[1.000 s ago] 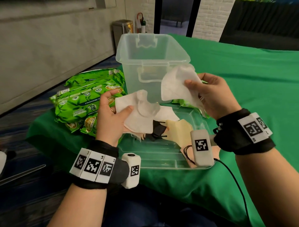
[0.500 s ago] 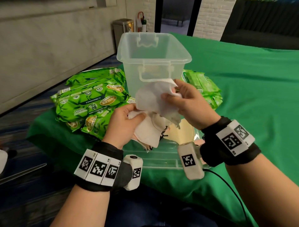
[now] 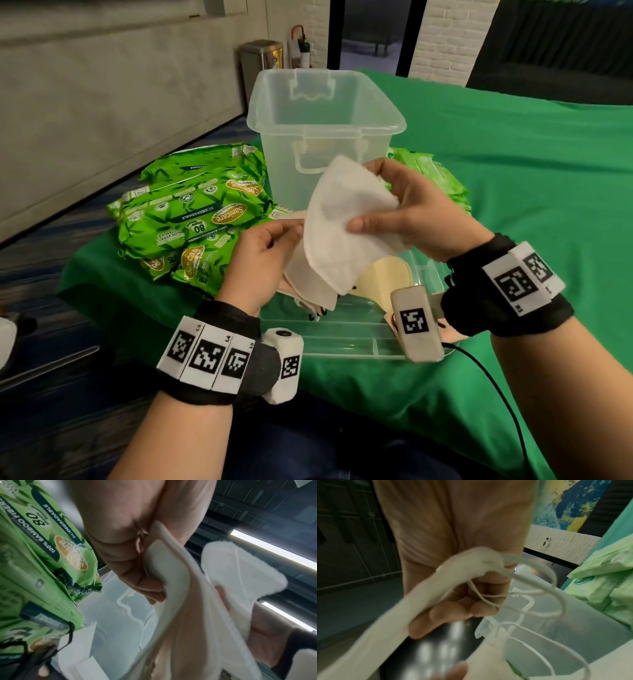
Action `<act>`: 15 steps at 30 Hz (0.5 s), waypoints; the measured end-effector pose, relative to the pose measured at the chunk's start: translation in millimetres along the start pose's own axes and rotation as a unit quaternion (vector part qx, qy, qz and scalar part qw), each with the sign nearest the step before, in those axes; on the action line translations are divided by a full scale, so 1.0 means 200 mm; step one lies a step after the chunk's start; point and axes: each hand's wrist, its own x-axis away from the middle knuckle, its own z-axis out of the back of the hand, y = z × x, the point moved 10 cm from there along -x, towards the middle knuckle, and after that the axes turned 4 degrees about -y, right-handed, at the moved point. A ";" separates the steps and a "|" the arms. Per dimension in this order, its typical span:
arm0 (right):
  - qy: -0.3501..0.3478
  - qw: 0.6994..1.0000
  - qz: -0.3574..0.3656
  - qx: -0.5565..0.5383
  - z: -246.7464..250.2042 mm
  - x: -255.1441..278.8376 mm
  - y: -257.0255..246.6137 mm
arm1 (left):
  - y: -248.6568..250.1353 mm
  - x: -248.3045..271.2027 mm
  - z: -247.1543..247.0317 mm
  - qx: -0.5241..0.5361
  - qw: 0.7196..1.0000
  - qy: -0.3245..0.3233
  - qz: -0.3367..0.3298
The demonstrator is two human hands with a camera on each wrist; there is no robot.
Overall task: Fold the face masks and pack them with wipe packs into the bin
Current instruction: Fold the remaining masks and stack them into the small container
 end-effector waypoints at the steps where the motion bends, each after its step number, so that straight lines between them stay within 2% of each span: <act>1: -0.013 1.000 -0.015 0.020 -0.02 0.00 0.02 | 0.00 0.00 0.00 0.024 1.000 0.003 0.009; 4: -0.036 0.995 -0.044 0.076 -0.07 -0.02 0.06 | -0.02 0.02 -0.01 0.093 0.994 0.004 0.051; 7: -0.054 0.987 -0.059 0.138 -0.10 -0.04 0.09 | 0.01 0.03 -0.07 0.128 0.990 -0.043 0.040; 12: -0.056 0.972 -0.070 0.216 -0.11 -0.08 0.12 | 0.04 0.03 -0.08 0.051 0.996 -0.067 -0.004; 15: -0.040 0.948 -0.051 0.311 -0.09 -0.09 0.10 | 0.06 0.03 -0.08 0.020 0.997 -0.067 -0.030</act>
